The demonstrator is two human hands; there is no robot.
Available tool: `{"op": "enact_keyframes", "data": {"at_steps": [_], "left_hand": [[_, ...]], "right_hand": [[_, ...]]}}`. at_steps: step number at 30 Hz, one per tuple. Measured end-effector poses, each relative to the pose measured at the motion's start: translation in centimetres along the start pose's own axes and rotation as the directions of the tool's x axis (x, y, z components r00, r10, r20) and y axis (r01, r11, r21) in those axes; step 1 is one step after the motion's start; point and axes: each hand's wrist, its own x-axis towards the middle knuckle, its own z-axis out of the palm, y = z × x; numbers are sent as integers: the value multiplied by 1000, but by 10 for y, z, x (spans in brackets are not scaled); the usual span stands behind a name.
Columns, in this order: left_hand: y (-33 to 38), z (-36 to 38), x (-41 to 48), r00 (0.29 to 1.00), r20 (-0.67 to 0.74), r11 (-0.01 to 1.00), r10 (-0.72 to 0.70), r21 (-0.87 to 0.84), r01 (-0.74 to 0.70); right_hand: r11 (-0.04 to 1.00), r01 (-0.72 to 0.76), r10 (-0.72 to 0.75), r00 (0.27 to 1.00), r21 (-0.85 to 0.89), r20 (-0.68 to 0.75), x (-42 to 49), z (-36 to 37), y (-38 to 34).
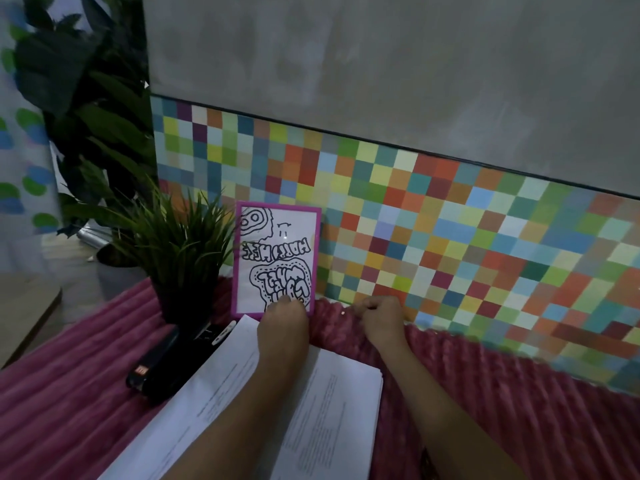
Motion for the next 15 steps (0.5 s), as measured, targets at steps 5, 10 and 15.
{"op": "enact_keyframes", "data": {"at_steps": [5,10,15], "left_hand": [[1,0,-2,1000,-20,1000,-14,-26,13],[1,0,-3,999,-40,998,-6,-61,4],[0,2,-3,998,-66,993,-1,-114,-7]], "right_hand": [[991,57,-54,998,-121,34,3,8,-2],[937,187,-168,982,-295,90,0,9,-9],[938,184,-175,983,-295,59,-2,11,-6]]}}
